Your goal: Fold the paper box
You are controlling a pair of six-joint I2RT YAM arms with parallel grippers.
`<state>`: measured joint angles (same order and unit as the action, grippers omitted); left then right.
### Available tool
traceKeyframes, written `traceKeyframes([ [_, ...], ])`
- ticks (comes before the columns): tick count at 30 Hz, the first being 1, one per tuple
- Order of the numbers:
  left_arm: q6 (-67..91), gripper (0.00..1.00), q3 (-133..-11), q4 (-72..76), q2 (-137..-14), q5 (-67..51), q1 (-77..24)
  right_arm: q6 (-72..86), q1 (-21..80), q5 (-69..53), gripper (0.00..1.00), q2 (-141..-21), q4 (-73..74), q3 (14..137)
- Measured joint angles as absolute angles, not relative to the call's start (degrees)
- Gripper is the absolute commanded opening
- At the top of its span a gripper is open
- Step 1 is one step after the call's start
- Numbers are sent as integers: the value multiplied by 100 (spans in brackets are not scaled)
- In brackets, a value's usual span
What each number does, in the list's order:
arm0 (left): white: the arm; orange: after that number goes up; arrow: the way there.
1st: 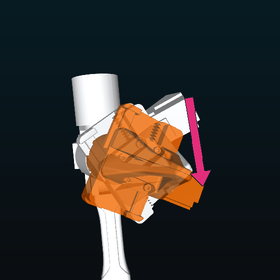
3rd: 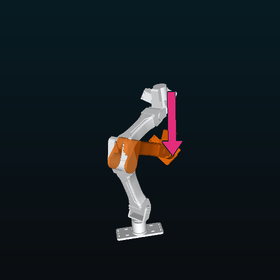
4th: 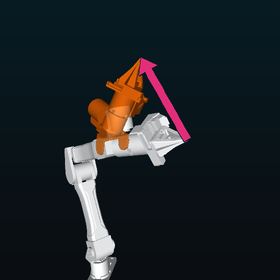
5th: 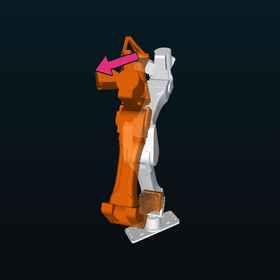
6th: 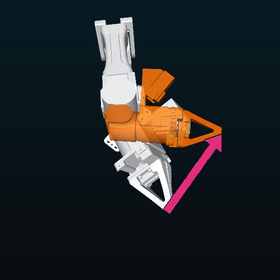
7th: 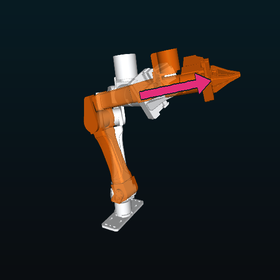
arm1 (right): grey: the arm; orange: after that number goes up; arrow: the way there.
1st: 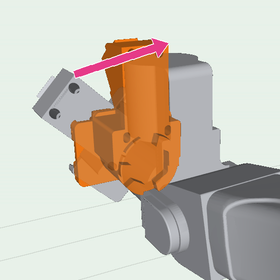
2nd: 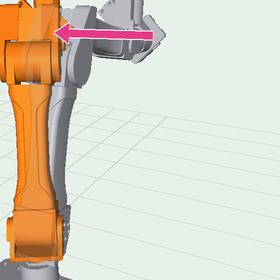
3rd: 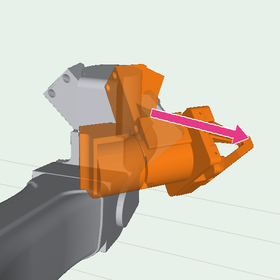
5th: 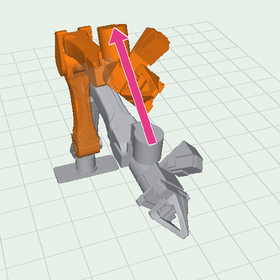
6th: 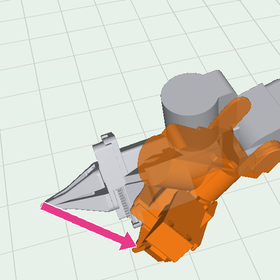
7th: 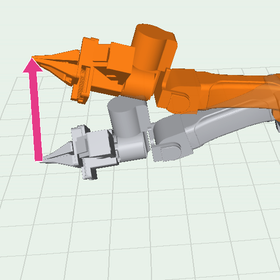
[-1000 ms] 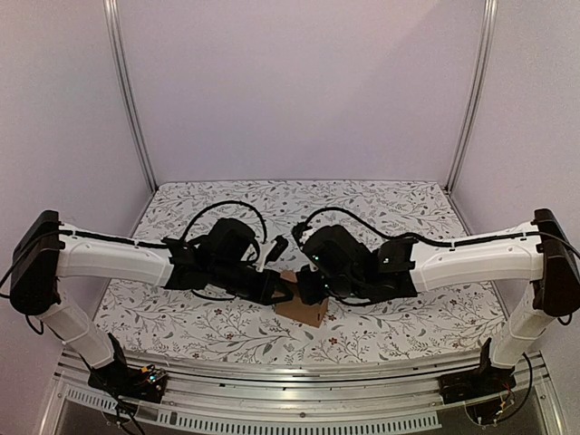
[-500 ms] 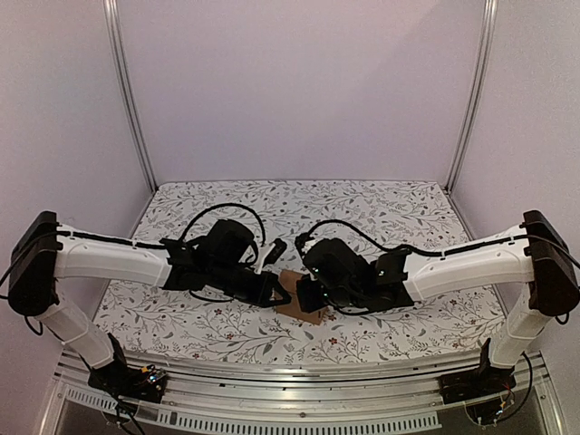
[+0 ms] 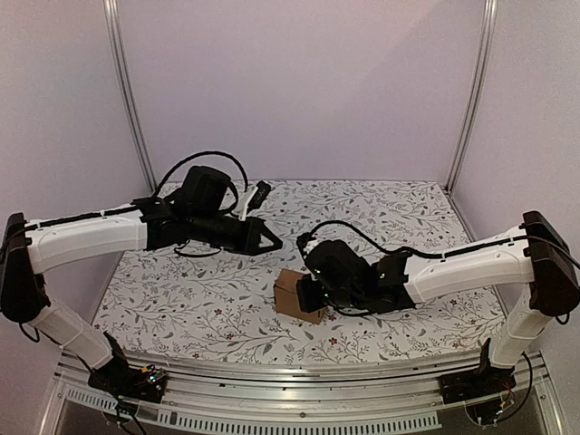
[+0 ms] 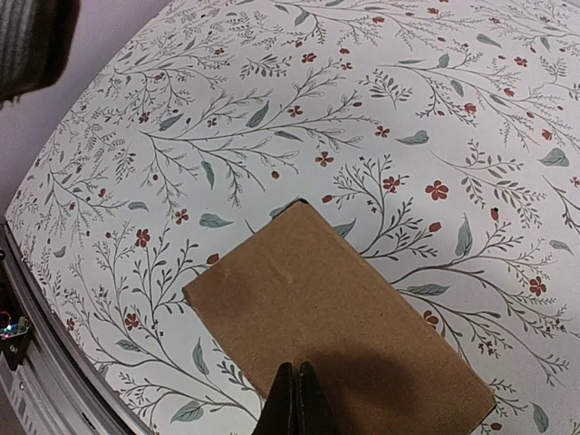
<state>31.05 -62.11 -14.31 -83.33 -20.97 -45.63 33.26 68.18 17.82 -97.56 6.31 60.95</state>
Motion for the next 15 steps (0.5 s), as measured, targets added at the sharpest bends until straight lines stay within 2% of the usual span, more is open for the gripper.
traceKeyframes([
  [11, 3275, 0, -5586, -598, -9485, -3275, -4235, 3326, 6818, 1780, 0, -9679, 598, 5999],
  [15, 3516, 0, -5074, 440, -9609, -3642, -4154, 3339, 6818, 1772, 0, -9636, 620, 5959],
])
